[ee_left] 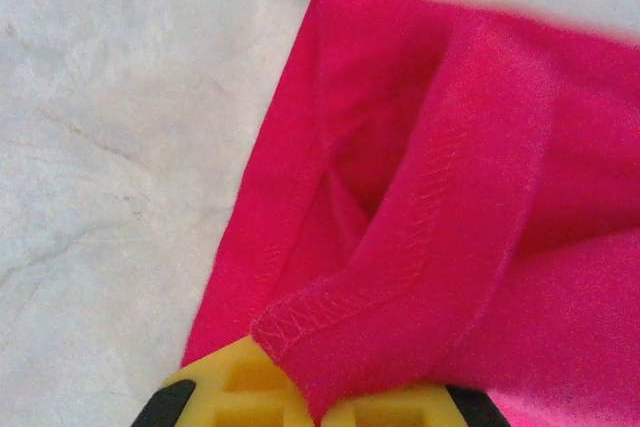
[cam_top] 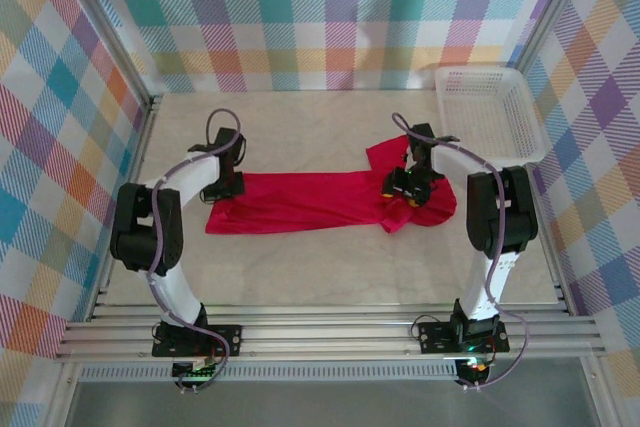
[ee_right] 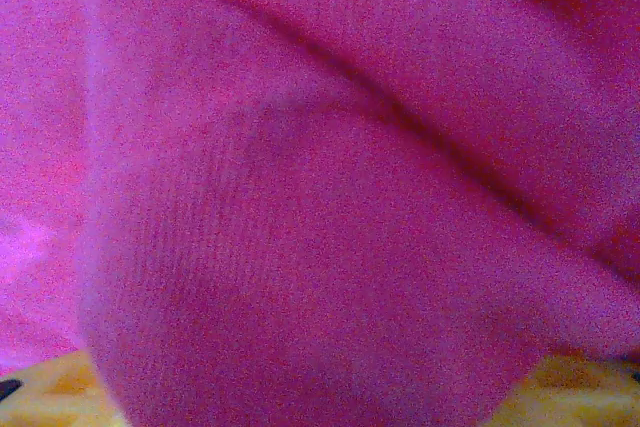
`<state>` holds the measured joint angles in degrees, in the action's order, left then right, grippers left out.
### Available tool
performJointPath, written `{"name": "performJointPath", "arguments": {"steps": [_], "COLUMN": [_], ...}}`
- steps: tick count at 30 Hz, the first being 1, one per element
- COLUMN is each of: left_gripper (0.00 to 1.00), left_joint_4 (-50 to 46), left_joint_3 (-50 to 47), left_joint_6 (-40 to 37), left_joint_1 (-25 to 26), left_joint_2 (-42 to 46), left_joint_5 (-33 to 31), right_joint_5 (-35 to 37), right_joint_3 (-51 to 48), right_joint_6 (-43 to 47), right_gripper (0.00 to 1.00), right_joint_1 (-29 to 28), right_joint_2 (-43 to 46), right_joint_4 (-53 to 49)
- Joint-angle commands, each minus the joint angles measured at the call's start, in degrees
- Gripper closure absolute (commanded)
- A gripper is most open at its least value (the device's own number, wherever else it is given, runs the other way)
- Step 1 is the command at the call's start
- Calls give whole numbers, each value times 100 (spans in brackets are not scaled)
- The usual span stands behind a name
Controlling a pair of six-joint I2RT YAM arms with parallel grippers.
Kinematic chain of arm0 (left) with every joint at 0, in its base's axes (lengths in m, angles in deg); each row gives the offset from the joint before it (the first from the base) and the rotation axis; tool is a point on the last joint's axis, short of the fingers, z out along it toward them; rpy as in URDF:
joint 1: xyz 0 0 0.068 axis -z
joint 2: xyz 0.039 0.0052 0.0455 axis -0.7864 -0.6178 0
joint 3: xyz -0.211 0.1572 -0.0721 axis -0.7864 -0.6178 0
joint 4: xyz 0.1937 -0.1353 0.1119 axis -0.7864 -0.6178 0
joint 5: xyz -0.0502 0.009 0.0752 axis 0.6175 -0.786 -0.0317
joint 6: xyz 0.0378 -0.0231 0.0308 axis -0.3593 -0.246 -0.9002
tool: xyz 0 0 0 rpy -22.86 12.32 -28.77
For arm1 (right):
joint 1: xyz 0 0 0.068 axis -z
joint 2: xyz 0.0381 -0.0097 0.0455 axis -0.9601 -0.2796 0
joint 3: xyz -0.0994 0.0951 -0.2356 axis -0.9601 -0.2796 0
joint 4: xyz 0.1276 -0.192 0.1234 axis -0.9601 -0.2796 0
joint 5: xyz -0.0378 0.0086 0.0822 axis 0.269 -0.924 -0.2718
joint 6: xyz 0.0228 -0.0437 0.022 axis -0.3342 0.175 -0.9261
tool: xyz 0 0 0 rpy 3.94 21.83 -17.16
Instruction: Fold the inside-out t-shirt
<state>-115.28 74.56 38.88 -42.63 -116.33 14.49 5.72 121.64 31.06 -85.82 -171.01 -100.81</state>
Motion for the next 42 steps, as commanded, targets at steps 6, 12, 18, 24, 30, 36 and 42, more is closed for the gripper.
{"name": "performJointPath", "arguments": {"steps": [6,12,18,24,30,36,42], "left_gripper": [100,100,100,100,100,100,100], "left_joint_4": [244,899,1692,357,426,351,257], "left_joint_3": [508,303,-104,385,186,130,141], "left_joint_6": [984,1485,1935,1044,1091,1004,899], "left_joint_1": [-1102,-1471,-1474,-1474,-1475,-1471,-1472], "left_joint_2": [1339,1242,1103,1175,1243,1259,1227], "left_joint_5": [3700,5347,6470,5999,5761,5702,5600], "right_joint_5": [55,-47,-417,-286,-178,528,1199], "right_joint_3": [257,333,401,118,-269,-120,-126], "right_joint_6": [238,242,259,167,-225,-234,-94], "right_gripper": [49,63,65,58,46,40,29], "right_joint_1": [377,452,450,240,-605,-953,-949], "right_joint_2": [480,594,936,1489,1410,909,918], "right_joint_4": [-404,-464,-642,-779,-401,-463,-684]}}
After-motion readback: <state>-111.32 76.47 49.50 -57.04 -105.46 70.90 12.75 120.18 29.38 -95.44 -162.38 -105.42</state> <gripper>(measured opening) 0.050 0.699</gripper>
